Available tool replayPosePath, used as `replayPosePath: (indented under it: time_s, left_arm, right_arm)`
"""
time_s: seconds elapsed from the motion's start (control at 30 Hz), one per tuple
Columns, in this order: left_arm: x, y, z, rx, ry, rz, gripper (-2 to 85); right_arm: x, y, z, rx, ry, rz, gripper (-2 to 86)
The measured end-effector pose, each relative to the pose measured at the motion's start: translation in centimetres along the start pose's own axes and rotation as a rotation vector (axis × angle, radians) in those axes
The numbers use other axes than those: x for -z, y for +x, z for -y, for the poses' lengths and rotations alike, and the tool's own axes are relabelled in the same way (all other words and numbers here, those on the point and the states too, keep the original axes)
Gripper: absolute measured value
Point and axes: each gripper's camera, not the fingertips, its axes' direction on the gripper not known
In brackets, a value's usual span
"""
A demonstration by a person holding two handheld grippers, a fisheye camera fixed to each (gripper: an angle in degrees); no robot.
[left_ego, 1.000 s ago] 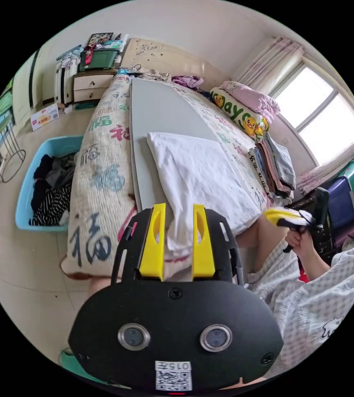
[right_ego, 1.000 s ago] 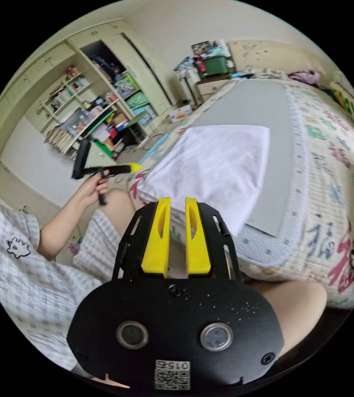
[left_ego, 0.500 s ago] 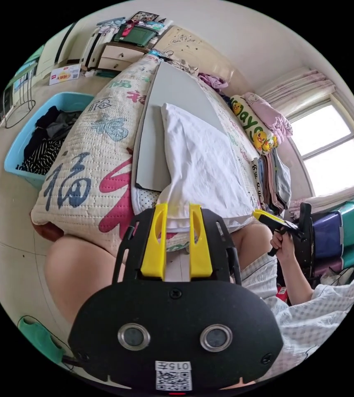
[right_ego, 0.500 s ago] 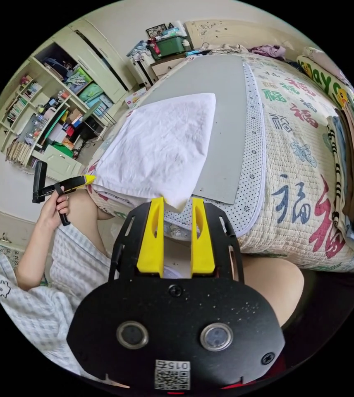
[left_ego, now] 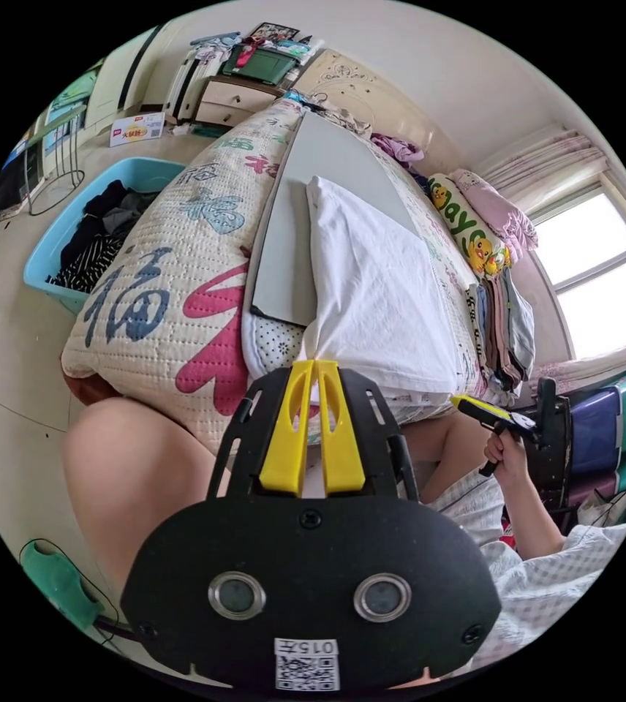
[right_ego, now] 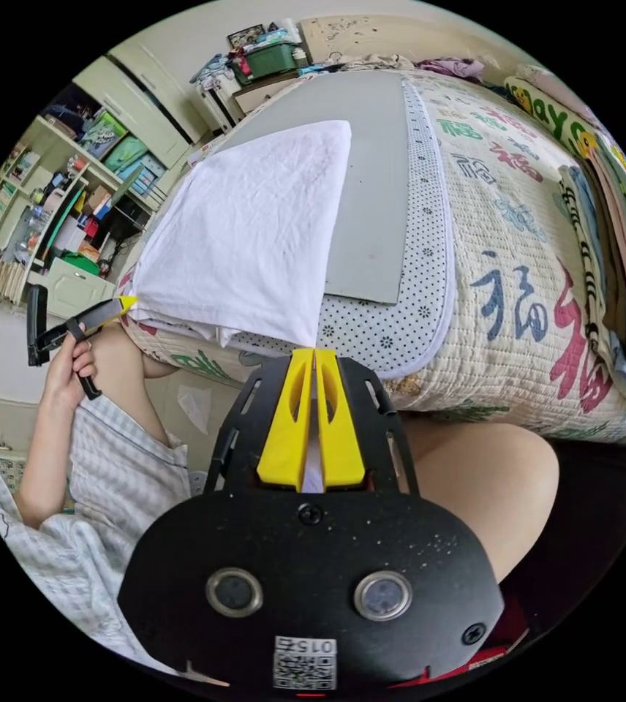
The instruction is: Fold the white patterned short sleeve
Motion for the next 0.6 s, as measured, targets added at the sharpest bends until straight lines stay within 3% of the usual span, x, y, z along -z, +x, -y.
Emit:
replayPosePath:
  time_s: [0.13, 0.33, 0.47, 0.6]
  left_arm:
    - [-0.1, 0.8, -0.5, -0.012, -0.002, 0.014, -0.5]
    - [4.2, 3.1, -2.0, 0.059, 0.126, 0.021, -0.4]
    - [5.6, 7.5, -2.6, 0.077, 0.212, 0.055, -0.5]
    - [1.6, 12.3, -2.6, 0.154, 0.149, 0.105, -0.5]
  right_arm:
    - [2.5, 1.4, -0.6, -0.098, -0.002, 0.027, -0.4]
    - [10.1, -0.5, -0.2, -0.175, 0.041, -0.113, 0.1]
    - [14.1, -6.5, 1.3, -0.120, 0.162, -0.057, 2.5]
    - [13.5, -13.8, 4.0, -0.046, 0.166, -0.020, 6.4]
